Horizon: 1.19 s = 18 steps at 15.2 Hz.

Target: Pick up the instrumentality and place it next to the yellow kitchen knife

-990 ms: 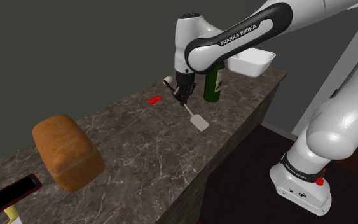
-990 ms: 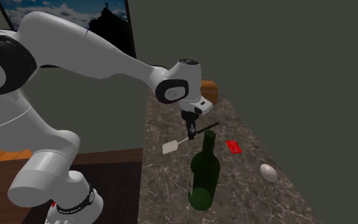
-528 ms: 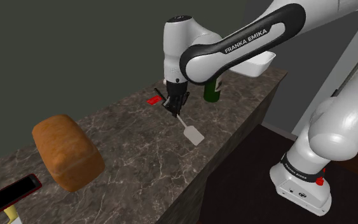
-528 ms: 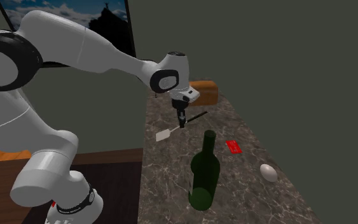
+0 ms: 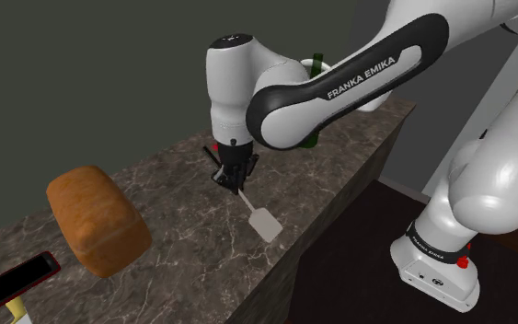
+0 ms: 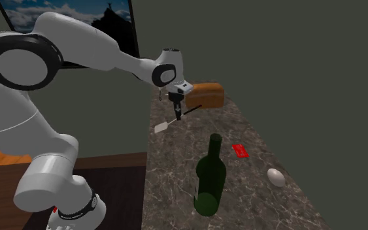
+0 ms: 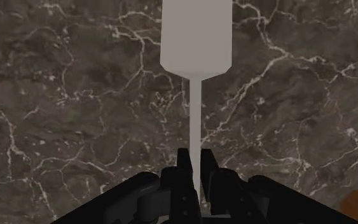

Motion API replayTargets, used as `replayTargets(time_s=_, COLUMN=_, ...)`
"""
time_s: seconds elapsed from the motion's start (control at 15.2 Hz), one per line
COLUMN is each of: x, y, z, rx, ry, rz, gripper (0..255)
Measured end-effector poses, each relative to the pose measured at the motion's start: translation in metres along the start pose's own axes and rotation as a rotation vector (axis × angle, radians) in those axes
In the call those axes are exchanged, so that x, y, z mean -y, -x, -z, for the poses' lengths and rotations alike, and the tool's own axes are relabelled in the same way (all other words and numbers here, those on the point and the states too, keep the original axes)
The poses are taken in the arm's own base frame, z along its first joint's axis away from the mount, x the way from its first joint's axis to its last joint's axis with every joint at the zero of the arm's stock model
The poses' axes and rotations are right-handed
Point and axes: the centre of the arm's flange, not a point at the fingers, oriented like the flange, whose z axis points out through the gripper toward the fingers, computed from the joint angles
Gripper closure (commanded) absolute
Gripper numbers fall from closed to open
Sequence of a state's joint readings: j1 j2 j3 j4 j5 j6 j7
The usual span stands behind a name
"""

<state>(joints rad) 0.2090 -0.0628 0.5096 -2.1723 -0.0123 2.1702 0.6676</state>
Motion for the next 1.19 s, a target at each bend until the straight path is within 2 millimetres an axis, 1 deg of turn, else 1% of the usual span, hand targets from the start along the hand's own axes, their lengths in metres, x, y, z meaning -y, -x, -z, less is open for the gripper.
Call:
replayTargets(time_s=0.4, x=0.079, y=0.024, z=0.007, rx=0.000, ry=0.000, rz=0.000, gripper=255)
replayTargets(time_s=0.59, x=0.114, y=0.040, z=0.004, rx=0.001, ry=0.000, rz=0.001, gripper=255)
replayTargets(time_s=0.73, x=0.141, y=0.046, z=0.006, rx=0.001, ry=0.000, rz=0.000, gripper=255)
replayTargets(time_s=0.79, x=0.151, y=0.049, z=0.005, rx=0.001, ry=0.000, rz=0.000, gripper=255)
replayTargets(time_s=0.92, x=0.176, y=0.058, z=0.009, rx=0.000, ry=-0.001, rz=0.000, gripper=255)
replayTargets(time_s=0.99, x=0.189, y=0.063, z=0.008, rx=0.000, ry=-0.001, rz=0.000, gripper=255)
replayTargets(time_s=1.12, x=0.210, y=0.071, z=0.007, rx=0.001, ry=-0.001, rz=0.000, gripper=255)
replayTargets(time_s=1.19, x=0.217, y=0.073, z=0.004, rx=0.000, ry=-0.001, rz=0.000, gripper=255)
